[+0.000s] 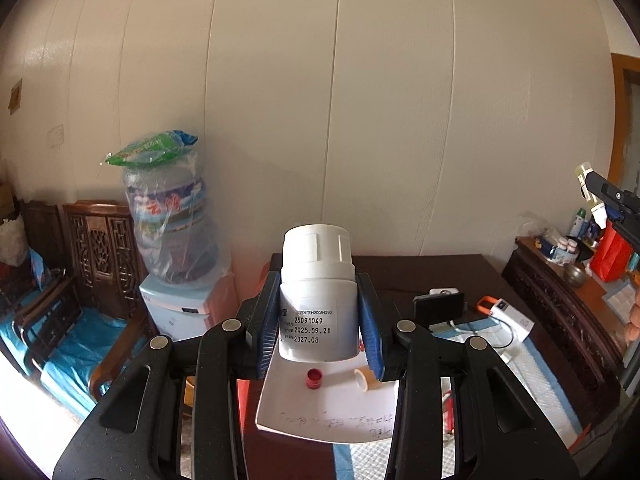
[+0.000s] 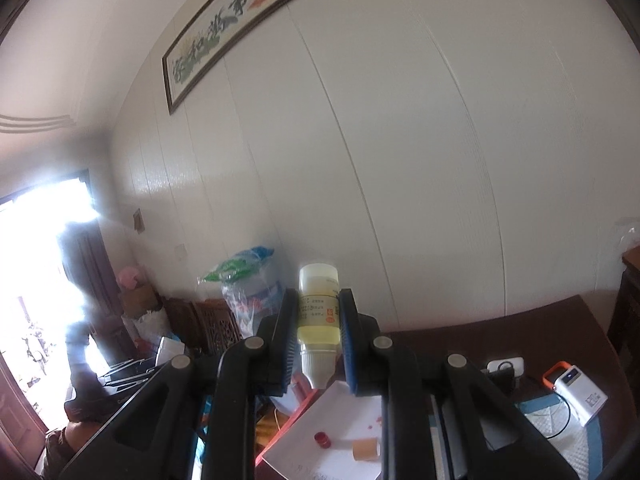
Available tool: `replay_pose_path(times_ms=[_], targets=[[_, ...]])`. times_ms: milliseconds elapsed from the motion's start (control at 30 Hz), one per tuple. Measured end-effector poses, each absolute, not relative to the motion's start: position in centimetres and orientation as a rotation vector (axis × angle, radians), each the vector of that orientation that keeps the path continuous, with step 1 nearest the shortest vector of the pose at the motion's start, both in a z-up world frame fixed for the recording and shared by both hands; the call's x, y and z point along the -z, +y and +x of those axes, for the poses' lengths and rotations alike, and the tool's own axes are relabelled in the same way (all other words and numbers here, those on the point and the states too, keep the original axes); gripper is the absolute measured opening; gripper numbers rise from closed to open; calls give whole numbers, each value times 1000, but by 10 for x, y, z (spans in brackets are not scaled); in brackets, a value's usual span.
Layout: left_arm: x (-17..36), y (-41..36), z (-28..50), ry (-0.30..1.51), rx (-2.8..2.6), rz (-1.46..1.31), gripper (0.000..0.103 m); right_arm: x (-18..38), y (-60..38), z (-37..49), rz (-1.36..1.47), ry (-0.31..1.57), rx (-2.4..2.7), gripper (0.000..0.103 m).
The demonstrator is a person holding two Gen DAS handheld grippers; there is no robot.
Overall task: Organize rigid objects
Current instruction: 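Carry the white pill bottle and yellow-liquid bottle over the white tray, then lower and release both bottles into the white tray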
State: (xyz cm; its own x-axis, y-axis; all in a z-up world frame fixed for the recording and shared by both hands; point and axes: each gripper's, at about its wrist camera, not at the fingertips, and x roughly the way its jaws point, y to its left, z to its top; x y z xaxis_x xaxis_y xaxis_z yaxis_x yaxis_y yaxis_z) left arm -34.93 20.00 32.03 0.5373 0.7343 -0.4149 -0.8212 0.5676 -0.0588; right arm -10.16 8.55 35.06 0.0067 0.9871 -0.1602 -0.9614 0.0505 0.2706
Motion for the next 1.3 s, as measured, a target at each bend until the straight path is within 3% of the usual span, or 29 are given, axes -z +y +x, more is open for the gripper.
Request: replay_pose_path(times_ms=[667, 1300], targets=[[-235, 263, -312, 543, -966, -373, 36, -248, 164, -99, -143, 645, -1538, 18], [-57, 316, -259, 878, -852, -639, 36, -65, 245, -135, -608, 1013, -1503, 18]])
